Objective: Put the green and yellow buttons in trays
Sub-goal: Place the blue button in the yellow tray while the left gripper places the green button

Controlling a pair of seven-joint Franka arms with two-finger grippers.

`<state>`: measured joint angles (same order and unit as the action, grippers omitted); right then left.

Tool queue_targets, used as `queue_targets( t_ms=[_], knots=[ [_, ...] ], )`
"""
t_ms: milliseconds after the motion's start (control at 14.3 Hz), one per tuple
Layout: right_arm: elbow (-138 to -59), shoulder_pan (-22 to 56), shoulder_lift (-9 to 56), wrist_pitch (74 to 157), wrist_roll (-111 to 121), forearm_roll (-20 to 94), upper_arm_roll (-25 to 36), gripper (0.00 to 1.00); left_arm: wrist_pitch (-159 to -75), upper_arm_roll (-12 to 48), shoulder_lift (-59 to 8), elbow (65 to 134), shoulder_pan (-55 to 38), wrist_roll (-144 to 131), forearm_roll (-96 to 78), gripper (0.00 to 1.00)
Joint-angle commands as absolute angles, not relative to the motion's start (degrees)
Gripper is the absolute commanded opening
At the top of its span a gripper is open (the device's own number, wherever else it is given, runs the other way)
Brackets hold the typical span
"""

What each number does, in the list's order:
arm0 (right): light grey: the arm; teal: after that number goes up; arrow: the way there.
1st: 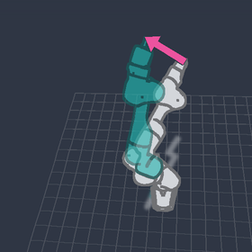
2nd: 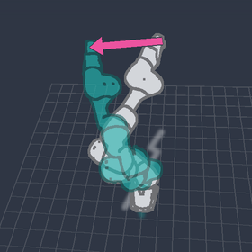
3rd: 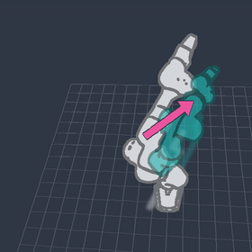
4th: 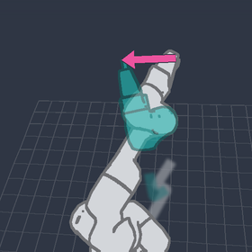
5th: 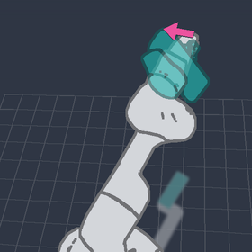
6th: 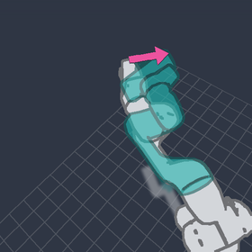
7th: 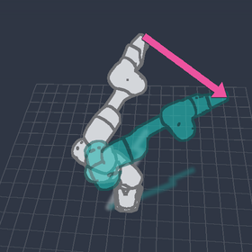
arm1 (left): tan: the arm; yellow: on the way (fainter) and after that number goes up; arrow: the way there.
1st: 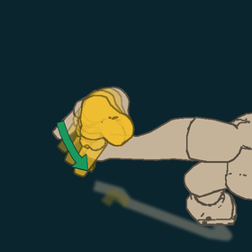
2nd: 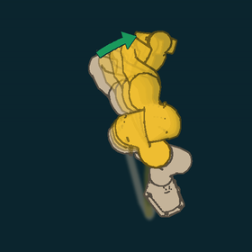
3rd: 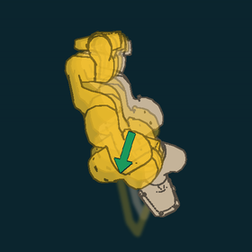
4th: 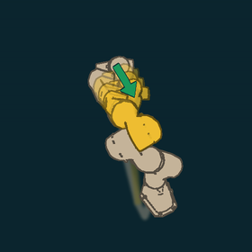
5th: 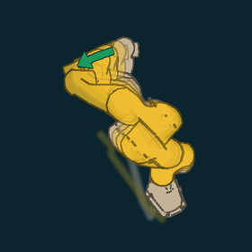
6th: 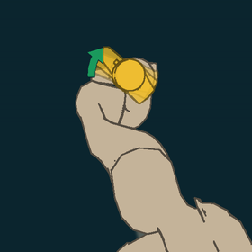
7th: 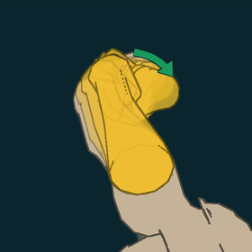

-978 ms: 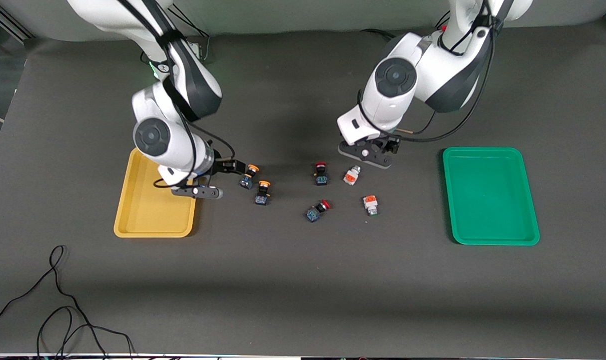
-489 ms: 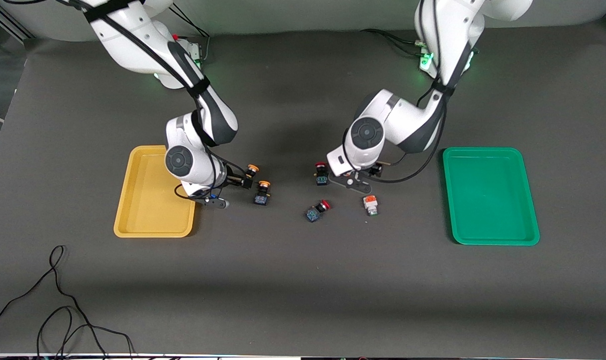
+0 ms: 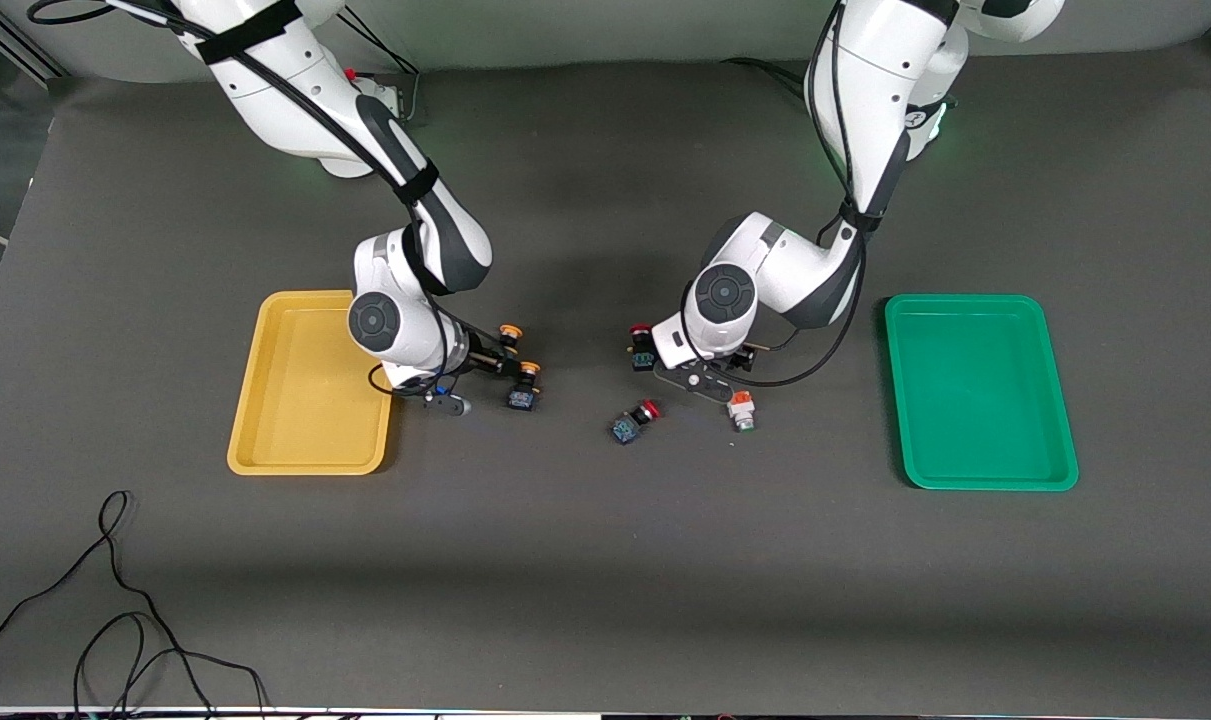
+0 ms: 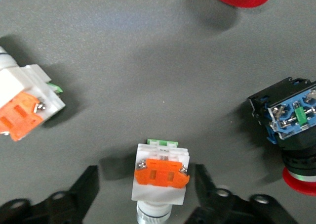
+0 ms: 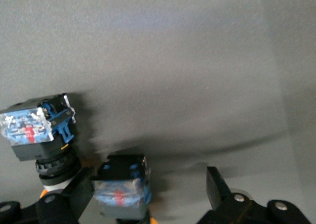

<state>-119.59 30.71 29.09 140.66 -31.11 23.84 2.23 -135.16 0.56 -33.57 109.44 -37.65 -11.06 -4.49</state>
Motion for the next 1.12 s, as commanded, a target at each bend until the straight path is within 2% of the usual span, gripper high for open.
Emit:
queue_targets(
  t_ms=[0, 70, 140, 210, 280, 419, 489, 769, 909, 1048],
  knots=[
    [-119.1, 31.1, 30.1, 141.8, -32.0, 25.7, 2.4, 0.98, -134.5, 0.1, -33.0, 108.7, -38.1, -11.1, -5.4, 0.26],
    [-118.7, 31.3, 30.3, 141.9, -32.0, 26.5, 2.4, 0.98, -134.1, 0.1, -32.8, 108.6, -37.9, -11.2, -5.6, 0.15],
    [-118.7, 31.3, 30.3, 141.9, -32.0, 26.6, 2.4, 0.92, -133.7, 0.1, -32.5, 108.5, -37.8, -11.7, -5.7, 0.08],
    [-118.7, 31.3, 30.4, 141.9, -32.0, 26.6, 2.4, 0.83, -132.4, 0.1, -32.4, 108.0, -37.7, -12.6, -5.7, 0.05],
    [-118.6, 31.3, 30.3, 141.9, -32.0, 26.6, 2.4, 0.68, -130.2, 0.1, -31.9, 107.0, -37.6, -14.3, -5.8, 0.05],
    [-118.4, 31.3, 30.3, 141.9, -32.0, 26.6, 2.4, 0.07, -121.5, 0.1, -28.7, 104.5, -36.2, -16.3, -8.4, 0.05],
    [-118.3, 31.2, 30.2, 141.7, -32.1, 26.6, 2.4, 0.0, -117.4, -0.1, -26.0, 104.2, -34.5, -16.5, -10.0, 0.05],
    [-117.1, 30.7, 29.4, 139.8, -32.3, 26.6, 2.7, 0.0, -105.1, -0.3, -17.3, 104.7, -24.0, -15.9, -9.9, 0.05],
    [-112.4, 30.0, 28.0, 129.6, -31.8, 26.5, 5.8, 0.0, -104.0, -0.5, -15.3, 106.1, -16.3, -13.3, -6.7, 0.05],
    [-105.9, 30.0, 25.3, 114.6, -31.3, 25.8, 10.1, 0.0, -104.1, -0.5, -14.7, 106.4, -7.1, -6.4, -4.2, 0.05]
  ],
)
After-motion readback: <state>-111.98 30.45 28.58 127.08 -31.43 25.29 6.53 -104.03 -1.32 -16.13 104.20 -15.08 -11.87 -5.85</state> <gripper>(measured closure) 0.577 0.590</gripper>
